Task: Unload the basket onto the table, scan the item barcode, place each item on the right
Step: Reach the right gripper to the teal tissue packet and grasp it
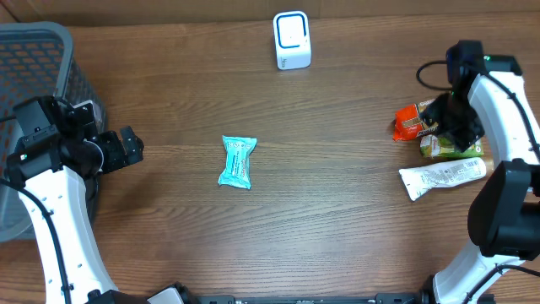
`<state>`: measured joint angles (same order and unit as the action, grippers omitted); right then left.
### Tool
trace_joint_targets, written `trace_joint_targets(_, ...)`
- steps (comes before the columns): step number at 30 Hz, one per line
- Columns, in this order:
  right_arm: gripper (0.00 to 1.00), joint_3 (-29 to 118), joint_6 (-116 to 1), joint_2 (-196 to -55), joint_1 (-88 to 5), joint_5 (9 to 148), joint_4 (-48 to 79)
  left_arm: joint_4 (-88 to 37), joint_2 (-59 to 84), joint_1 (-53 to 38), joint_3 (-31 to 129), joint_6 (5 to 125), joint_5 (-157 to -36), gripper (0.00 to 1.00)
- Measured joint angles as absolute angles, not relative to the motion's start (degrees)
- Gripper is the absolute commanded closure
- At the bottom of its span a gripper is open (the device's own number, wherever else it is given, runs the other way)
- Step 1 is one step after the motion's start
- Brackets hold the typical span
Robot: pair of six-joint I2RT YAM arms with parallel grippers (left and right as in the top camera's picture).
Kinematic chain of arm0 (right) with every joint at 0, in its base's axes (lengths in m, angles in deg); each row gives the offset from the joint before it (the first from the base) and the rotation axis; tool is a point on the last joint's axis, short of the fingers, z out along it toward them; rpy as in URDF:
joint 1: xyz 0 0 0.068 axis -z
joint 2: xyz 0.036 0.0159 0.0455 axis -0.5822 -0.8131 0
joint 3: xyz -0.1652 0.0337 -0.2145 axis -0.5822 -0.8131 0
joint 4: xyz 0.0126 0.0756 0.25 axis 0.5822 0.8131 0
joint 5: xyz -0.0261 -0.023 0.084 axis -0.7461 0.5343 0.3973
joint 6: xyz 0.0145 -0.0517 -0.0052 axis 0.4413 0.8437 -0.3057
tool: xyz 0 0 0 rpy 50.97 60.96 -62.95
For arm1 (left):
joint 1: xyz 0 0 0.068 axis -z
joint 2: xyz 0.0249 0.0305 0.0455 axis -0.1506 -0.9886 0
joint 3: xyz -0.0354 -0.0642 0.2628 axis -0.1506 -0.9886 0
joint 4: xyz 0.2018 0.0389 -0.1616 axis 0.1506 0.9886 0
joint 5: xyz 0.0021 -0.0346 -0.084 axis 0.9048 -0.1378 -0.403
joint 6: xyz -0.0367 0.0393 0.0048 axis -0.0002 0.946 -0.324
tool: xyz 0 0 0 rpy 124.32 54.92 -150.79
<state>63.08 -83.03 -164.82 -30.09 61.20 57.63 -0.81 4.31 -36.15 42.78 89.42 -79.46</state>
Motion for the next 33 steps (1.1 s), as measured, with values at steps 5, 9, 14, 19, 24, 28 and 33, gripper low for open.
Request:
trace_joint_targets(5, 0.1, 71.6, -74.7, -164.4, -32.2, 68.2, 59.9, -0.8, 4.3, -36.1, 42.8, 89.4, -79.5, 0.0)
trace_joint_targets(9, 0.07, 73.8, -70.1, -163.5, -38.5, 75.8, 56.1, -0.8, 4.3, -36.1, 42.8, 89.4, -79.5, 0.0)
trace_joint_targets(14, 0.07, 72.0, -69.0, -163.5, -49.7, 82.0, 48.5, -0.8, 4.3, -36.1, 42.8, 89.4, -79.5, 0.0)
trace_joint_targets(19, 0.13, 68.9, -70.3, -164.6, -60.1, 84.1, 42.9, -0.8, 4.3, -36.1, 42.8, 89.4, -79.5, 0.0)
trace_joint_targets(24, 0.18, 68.4, -72.4, -169.1, -67.9, 85.3, 38.3, -0.8, 4.3, -36.1, 42.8, 89.4, -79.5, 0.01)
trace_joint_targets(28, 0.18, 68.2, -73.3, -172.6, -71.7, 85.4, 35.7, -0.8, 4.3, -36.1, 42.8, 89.4, -79.5, 0.0)
trace_joint_targets(33, 0.11, 68.1, -73.6, -175.7, -75.5, 85.3, 31.6, -0.8, 4.3, -36.1, 42.8, 89.4, -79.5, 0.0)
